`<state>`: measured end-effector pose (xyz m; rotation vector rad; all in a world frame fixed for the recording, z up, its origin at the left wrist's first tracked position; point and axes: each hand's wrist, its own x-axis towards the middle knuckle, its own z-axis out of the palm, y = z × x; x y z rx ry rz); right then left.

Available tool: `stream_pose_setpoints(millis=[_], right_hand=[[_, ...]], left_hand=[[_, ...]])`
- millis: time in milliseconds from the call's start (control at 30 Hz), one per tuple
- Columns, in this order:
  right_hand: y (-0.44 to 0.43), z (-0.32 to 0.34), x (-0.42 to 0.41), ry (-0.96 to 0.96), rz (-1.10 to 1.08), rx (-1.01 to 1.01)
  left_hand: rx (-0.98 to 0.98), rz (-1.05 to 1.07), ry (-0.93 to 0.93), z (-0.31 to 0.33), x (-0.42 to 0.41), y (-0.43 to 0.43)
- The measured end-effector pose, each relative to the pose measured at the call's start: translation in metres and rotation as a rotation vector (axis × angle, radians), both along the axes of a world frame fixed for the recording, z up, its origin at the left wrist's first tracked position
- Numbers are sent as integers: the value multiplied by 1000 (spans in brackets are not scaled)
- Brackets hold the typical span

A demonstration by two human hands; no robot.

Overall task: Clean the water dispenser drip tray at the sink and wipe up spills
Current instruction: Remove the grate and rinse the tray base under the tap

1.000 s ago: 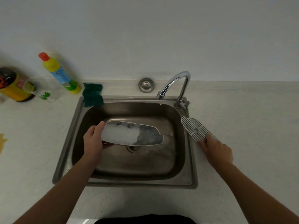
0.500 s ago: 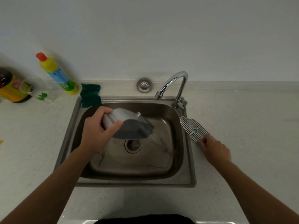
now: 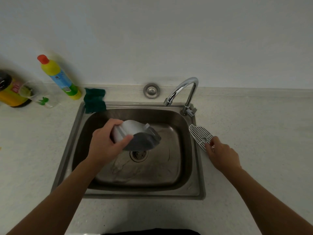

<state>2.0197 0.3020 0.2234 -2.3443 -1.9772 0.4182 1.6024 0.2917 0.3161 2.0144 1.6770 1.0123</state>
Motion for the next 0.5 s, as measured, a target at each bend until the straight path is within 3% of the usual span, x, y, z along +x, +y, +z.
stream_pose_setpoints(millis=[100, 300, 400, 500], right_hand=[[19, 8, -15, 41, 49, 39], [80, 34, -47, 155, 63, 164], [121, 43, -53, 183, 25, 158], [149, 42, -57, 96, -19, 56]], left_hand=[[-95, 193, -377, -11, 6, -2], [-529, 603, -1155, -36, 6, -8], [-637, 686, -1349, -47, 1, -4], [-683, 727, -1428, -55, 0, 1]])
